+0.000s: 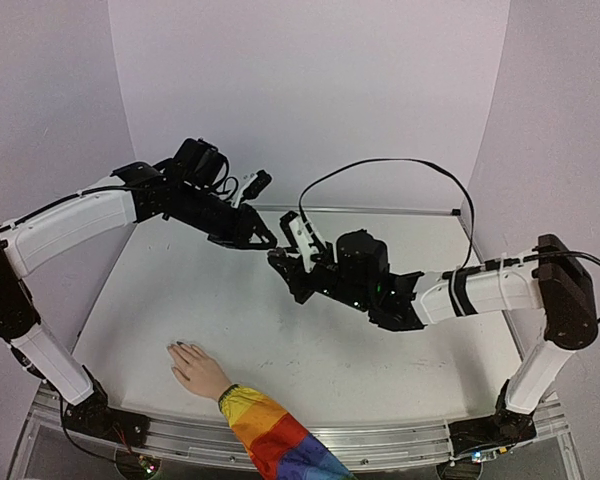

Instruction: Paint the nails

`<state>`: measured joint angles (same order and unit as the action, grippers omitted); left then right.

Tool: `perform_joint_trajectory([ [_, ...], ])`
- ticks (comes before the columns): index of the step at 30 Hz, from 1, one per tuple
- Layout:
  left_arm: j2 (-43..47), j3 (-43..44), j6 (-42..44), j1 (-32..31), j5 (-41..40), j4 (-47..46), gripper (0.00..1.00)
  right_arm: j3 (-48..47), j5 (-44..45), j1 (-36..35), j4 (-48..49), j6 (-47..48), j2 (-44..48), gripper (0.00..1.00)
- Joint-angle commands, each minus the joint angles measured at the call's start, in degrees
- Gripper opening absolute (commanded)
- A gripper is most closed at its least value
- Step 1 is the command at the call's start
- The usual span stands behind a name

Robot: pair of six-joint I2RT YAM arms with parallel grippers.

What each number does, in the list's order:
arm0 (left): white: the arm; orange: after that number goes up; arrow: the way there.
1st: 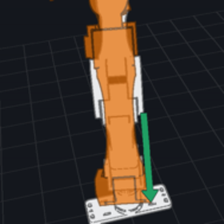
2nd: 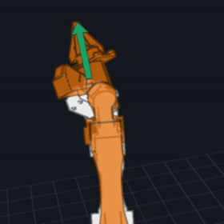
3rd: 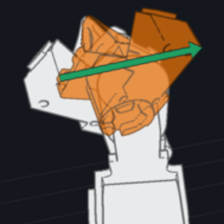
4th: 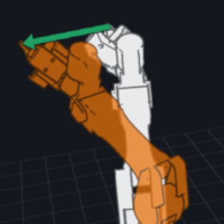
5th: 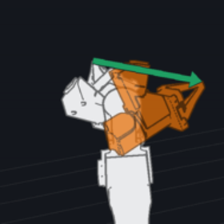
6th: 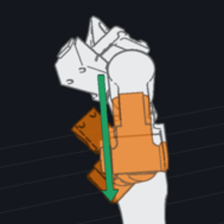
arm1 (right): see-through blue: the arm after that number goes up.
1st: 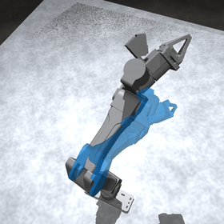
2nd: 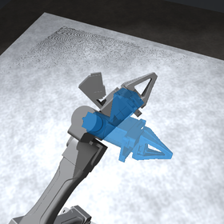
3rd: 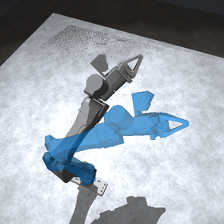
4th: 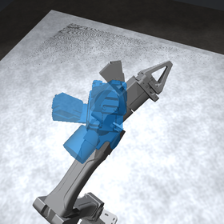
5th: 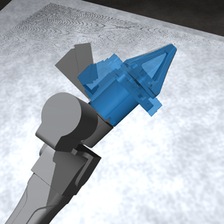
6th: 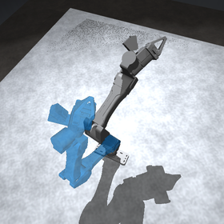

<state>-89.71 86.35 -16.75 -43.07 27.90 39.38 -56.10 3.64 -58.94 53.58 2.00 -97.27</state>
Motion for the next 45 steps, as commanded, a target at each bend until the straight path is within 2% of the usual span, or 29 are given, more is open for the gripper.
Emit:
perform_joint_trajectory([
  [1, -2.86, 2.33, -3.25, -0.52, -6.45, 4.66, 0.0, -7.73, 22.23, -2.95, 13.58, 4.63, -2.61, 0.0],
  [4, -4.09, 2.98, -4.74, -0.51, -8.38, 4.66, 0.0, -11.44, 27.34, -4.38, 16.97, 8.02, -6.07, 0.0],
  [8, -5.47, 3.38, -5.98, -0.52, -9.09, 4.66, 0.0, -15.93, 28.05, -4.99, 18.88, 10.13, -9.86, 0.0],
  [13, -6.65, 3.09, -6.18, -0.52, -7.28, 4.74, 0.0, -17.6, 23.75, -4.98, 20.05, 10.32, -11.07, 0.0],
  [19, -6.04, 1.24, -2.27, -0.52, -5.07, 4.1, 0.0, -14.72, 15.06, -4.5, 19.95, 9.25, -7.49, 0.0],
  [23, -6.18, 0.24, 2.58, -0.52, -0.92, 3.67, 0.0, -12.37, 2.72, -2.93, 17.71, 6.95, -3.49, 0.0],
  [29, -5.5, -1.36, 11.08, -0.5, 10.05, 3.48, 0.0, -11.44, -26.34, 3.23, 11.21, -0.92, 1.9, 0.0],
  [33, -3.44, -2.34, 16.1, -0.95, 16.0, 3.5, 0.0, -12.16, -49.44, 9.28, 13.28, -13.83, 2.22, 0.0],
  [36, -1.69, -2.98, 19.99, -2.01, 19.15, 3.52, 0.0, -13.87, -60.9, 10.42, 18.51, -23.12, 0.7, 0.0],
  [39, -0.43, -3.29, 21.7, -2.79, 21.61, 3.59, 0.0, -15.45, -67.12, 10.47, 22.29, -28.99, -0.59, 0.0],
  [45, 0.86, -2.86, 21.73, -2.81, 22.43, 3.85, 0.01, -12.57, -65.19, 10.68, 22.86, -28.74, 0.13, 0.0],
])
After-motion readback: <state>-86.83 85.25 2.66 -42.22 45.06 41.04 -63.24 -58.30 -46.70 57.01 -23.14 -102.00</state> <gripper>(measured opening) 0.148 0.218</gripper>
